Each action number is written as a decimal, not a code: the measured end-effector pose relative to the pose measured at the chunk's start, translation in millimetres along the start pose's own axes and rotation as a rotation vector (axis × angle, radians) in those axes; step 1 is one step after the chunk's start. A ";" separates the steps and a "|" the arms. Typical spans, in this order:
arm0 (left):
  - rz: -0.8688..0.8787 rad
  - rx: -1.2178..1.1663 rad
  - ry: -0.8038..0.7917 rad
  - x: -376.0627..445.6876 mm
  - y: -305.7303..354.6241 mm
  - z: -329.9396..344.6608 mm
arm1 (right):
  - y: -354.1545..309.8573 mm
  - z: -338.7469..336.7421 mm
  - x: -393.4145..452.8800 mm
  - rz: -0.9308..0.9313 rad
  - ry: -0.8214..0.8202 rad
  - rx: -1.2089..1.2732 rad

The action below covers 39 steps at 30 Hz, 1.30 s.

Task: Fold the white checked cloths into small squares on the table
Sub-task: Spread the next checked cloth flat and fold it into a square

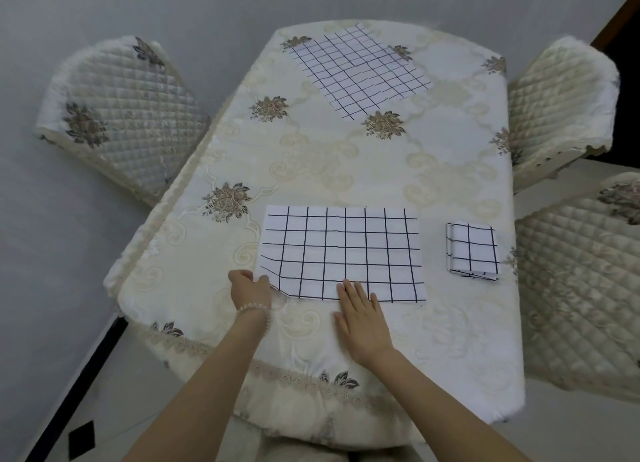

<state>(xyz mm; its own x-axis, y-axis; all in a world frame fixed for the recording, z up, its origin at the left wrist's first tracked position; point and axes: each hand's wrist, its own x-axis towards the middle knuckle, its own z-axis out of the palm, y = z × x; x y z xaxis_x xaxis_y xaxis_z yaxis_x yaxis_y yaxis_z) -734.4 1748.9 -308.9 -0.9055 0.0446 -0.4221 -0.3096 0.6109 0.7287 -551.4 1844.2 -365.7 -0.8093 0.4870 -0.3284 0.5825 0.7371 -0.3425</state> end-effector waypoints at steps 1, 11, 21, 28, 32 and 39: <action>0.102 0.022 0.019 -7.4 5.2 0.5 | 0.1 0.4 0.3 0.009 -0.002 0.020; 0.794 0.185 -0.222 -80.2 48.6 49.3 | 8.2 -59.5 -8.0 0.287 0.375 0.966; 1.040 0.453 -0.681 -106.1 24.1 101.5 | 66.2 -82.6 1.7 0.557 0.446 1.048; 1.087 0.659 -0.429 -58.1 -6.7 92.2 | 88.8 -61.8 -0.3 0.618 0.334 0.701; 1.083 0.721 -0.419 -48.4 -17.5 90.6 | 89.9 -56.8 -2.4 0.619 0.334 0.613; 1.124 0.753 -0.426 -42.7 -23.3 93.2 | 96.5 -44.3 -6.3 0.593 0.426 0.599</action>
<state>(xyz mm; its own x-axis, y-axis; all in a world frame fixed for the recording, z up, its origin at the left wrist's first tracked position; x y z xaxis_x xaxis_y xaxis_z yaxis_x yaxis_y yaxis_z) -661.5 1806.4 -358.1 -0.3642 0.9302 -0.0455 0.8550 0.3533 0.3797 -493.4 1933.0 -357.7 -0.2591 0.9227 -0.2855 0.7538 0.0084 -0.6571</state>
